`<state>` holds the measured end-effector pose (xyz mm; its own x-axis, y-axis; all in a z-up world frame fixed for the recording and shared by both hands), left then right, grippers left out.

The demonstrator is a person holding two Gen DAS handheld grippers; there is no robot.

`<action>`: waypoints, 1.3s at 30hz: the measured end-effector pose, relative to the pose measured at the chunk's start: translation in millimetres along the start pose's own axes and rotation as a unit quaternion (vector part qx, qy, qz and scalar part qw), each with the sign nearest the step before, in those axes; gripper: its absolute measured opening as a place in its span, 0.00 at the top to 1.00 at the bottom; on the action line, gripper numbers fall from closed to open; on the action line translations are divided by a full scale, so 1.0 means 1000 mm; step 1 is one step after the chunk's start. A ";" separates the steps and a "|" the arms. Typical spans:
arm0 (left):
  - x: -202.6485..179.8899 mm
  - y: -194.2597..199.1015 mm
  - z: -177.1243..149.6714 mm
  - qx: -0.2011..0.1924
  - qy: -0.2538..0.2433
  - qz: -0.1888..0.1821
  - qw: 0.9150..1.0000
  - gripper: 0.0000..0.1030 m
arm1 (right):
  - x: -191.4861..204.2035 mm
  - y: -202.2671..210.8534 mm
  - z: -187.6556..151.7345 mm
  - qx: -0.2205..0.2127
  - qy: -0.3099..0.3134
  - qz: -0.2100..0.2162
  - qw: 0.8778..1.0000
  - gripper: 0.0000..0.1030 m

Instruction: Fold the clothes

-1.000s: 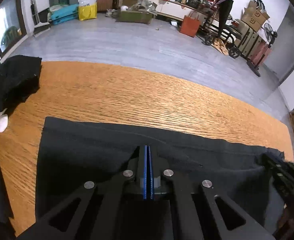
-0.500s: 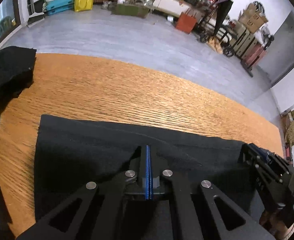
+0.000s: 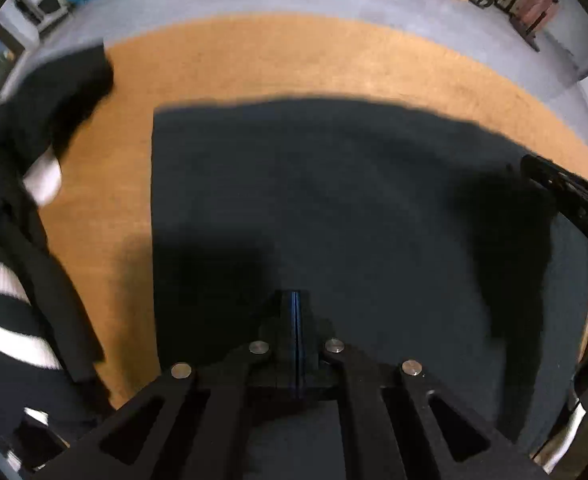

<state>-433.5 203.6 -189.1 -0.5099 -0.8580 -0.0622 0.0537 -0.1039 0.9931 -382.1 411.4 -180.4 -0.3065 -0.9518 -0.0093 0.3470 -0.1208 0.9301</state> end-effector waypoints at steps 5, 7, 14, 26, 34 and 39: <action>0.008 -0.002 -0.003 0.005 0.009 -0.023 1.000 0.97 | 0.017 -0.004 -0.016 0.045 0.047 -0.009 0.998 0.81; 0.009 -0.003 -0.001 0.013 0.010 -0.030 0.999 0.97 | 0.019 -0.004 -0.020 0.045 0.053 -0.013 0.998 0.81; 0.008 -0.006 0.001 0.019 0.009 -0.043 0.999 0.97 | 0.023 0.004 -0.028 0.046 0.034 -0.016 0.998 0.64; -0.005 -0.007 0.004 0.013 0.007 -0.025 1.000 0.97 | 0.024 0.014 -0.034 0.024 0.024 0.006 0.999 0.97; 0.000 -0.002 -0.009 0.020 0.016 -0.040 0.999 0.97 | 0.034 0.024 -0.035 0.002 -0.012 0.002 1.000 0.98; 0.001 -0.002 -0.009 0.021 0.016 -0.042 0.999 0.97 | 0.024 0.031 -0.031 -0.021 -0.022 -0.014 0.999 0.98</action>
<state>-426.6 198.8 -192.4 -0.4838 -0.8626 -0.1479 -0.0252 -0.1553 0.9876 -350.8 376.1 -162.9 -0.3549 -0.9347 -0.0178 0.3745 -0.1596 0.9134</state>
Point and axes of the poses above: each gripper's, at about its wrist camera, not at the fingertips, and y roughly against the way its jaws point, x to its left, z to its top, the point moved 1 cm from there along -y, roughly the way its jaws point, and after that the axes turned 2 degrees about -y, right-handed, at the moved point
